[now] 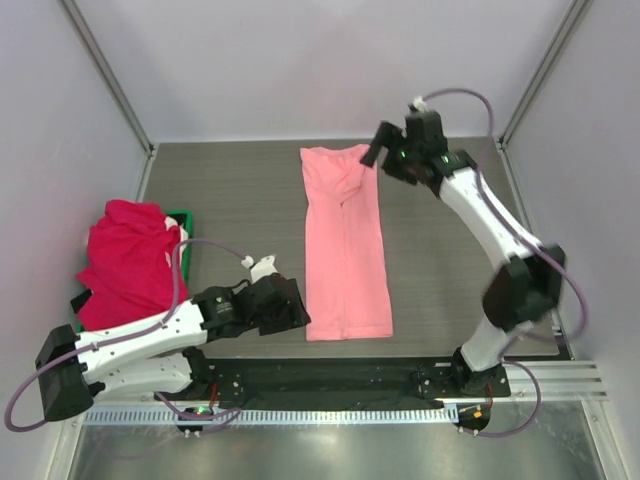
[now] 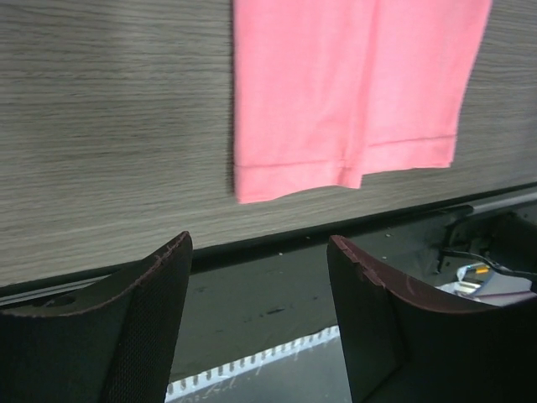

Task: Fold and stack the t-shirts

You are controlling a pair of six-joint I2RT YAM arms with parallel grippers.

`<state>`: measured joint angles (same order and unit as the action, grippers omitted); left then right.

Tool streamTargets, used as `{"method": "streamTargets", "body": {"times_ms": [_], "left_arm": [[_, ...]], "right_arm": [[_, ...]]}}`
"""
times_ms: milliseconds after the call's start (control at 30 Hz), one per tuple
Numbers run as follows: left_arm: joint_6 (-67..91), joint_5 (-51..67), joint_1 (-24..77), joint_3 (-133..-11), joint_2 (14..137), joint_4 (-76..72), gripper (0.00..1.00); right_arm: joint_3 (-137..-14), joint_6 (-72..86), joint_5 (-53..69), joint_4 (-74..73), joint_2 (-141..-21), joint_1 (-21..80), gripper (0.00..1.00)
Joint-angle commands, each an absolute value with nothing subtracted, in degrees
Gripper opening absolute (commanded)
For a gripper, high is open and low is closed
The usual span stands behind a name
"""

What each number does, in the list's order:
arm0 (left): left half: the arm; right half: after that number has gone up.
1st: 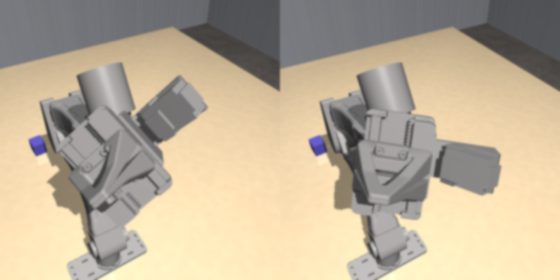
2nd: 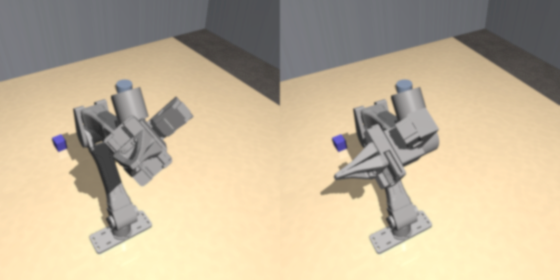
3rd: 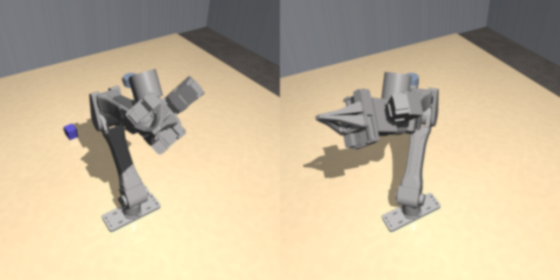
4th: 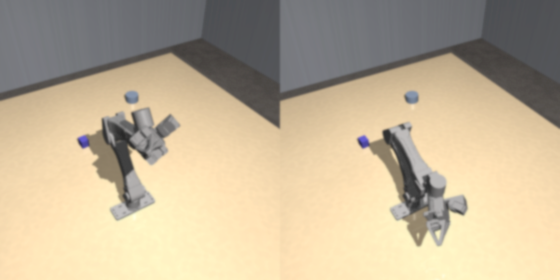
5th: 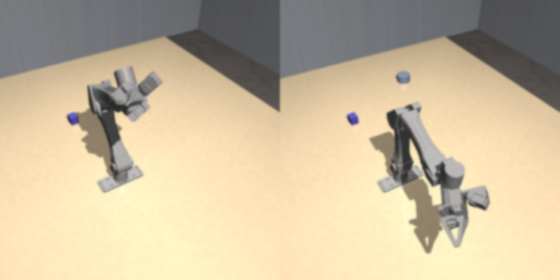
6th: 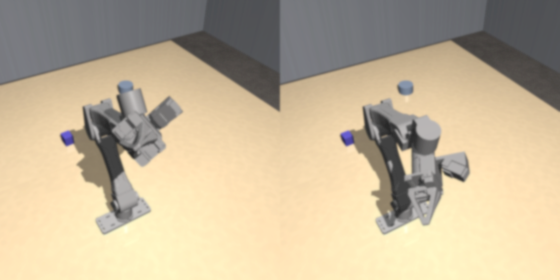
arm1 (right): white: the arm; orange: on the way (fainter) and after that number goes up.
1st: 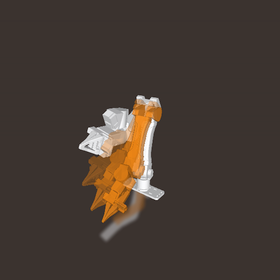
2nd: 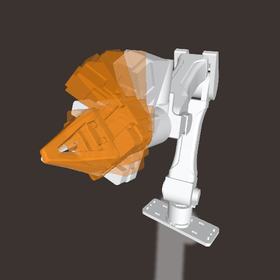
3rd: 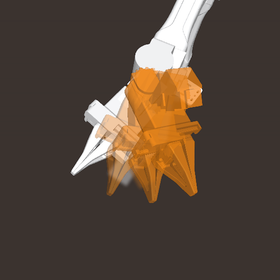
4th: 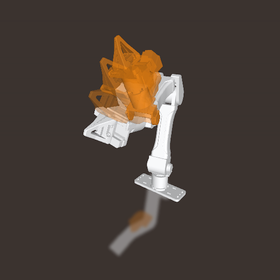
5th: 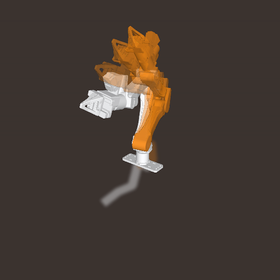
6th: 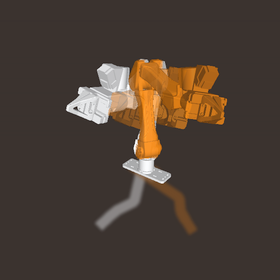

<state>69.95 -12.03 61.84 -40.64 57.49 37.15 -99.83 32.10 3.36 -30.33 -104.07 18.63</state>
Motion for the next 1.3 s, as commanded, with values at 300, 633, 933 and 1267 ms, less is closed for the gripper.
{"method": "streamTargets", "body": {"times_ms": [300, 633, 933, 1267], "left_arm": [[77.52, -14.68, 61.96, -27.69, 55.71, 22.69, 0.67], [78.05, -13.27, 61.96, -26.72, 62.93, 17.58, 0.62], [78.57, -13.88, 61.87, -25.93, 63.28, 16.26, 0.61], [80.51, -13.54, 61.87, -23.56, 66.27, 11.26, 0.57]], "right_arm": [[-35.03, 61.41, -11.60, -37.45, -50.84, 39.10, 0.82], [-25.76, 66.97, -12.13, -33.58, -52.73, 47.28, 0.65], [-21.71, 67.33, -10.46, -27.96, -56.86, 47.37, 0.40], [-21.27, 67.24, -10.37, -28.56, -54.85, 47.37, 0.17]]}}
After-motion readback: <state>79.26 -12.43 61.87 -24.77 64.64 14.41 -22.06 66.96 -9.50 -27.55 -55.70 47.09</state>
